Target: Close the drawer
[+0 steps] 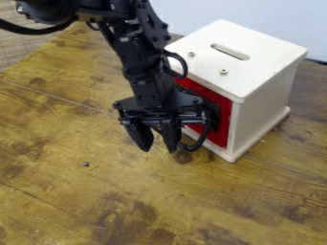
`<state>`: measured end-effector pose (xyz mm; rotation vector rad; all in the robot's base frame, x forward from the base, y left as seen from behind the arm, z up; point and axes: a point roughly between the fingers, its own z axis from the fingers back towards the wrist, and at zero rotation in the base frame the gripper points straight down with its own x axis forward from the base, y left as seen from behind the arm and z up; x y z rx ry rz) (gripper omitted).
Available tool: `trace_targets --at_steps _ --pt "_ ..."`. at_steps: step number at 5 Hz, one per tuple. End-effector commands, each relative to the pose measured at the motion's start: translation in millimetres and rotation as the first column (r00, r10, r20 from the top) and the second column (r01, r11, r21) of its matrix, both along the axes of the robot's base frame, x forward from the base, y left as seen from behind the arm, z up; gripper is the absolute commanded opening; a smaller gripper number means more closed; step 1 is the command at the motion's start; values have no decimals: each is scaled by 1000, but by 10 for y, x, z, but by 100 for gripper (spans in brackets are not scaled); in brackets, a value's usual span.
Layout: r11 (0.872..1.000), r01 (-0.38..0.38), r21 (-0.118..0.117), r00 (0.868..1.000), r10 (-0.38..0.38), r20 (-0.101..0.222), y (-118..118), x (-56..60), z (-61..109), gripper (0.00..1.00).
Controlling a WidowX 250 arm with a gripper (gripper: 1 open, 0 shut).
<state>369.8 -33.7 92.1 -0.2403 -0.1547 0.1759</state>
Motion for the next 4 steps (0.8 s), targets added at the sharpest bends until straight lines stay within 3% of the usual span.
trace_targets --at_steps 1,3,4 --pt "1000 -22 11 992 21 125 163 15 393 100" --pt "999 -44 9 981 41 189 264 6 447 100" --pt "999 -47 7 971 44 236 328 -1 536 100"
